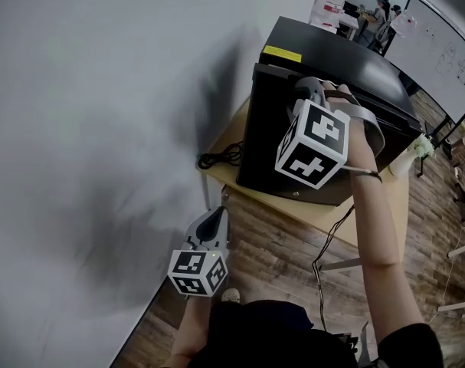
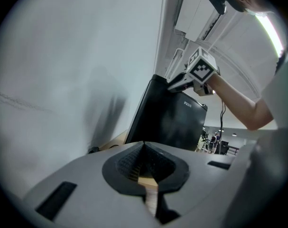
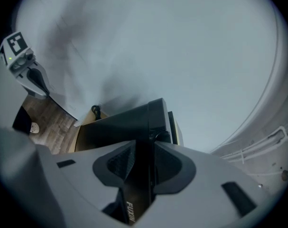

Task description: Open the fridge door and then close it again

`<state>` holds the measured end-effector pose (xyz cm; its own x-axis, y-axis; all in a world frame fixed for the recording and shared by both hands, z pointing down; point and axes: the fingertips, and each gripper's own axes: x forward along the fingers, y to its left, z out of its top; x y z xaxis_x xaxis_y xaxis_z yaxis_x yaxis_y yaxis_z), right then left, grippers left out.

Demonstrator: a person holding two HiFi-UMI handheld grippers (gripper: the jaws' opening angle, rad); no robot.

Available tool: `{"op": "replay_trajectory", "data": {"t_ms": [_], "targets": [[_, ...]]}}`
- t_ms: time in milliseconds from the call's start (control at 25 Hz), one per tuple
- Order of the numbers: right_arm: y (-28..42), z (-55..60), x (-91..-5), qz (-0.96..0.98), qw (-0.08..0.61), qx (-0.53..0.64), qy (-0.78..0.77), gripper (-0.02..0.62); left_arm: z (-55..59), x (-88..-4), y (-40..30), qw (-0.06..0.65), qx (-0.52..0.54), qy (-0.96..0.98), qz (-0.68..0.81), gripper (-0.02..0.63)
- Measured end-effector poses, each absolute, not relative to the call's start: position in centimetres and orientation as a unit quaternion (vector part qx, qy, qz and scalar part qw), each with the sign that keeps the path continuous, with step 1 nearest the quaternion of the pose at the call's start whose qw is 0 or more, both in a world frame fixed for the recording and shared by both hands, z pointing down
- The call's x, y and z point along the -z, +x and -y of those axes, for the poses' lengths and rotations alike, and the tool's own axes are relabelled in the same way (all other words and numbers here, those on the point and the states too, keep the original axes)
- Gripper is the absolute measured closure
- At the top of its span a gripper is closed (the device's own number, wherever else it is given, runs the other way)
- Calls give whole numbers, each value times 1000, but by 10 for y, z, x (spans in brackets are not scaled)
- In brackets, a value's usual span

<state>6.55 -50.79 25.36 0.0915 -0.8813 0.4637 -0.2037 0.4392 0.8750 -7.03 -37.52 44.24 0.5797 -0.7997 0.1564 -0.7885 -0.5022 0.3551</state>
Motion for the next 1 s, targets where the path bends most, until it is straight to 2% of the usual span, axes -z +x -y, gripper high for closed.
{"op": "replay_trajectory", "data": {"t_ms": [600, 1000], "targets": [[49, 379, -251, 653, 546, 353, 387, 480, 309, -437, -56, 178, 3, 868, 463, 600], [62, 306, -254, 646, 556, 365, 375, 479, 233, -434, -44, 177, -1, 868, 463, 600]]}}
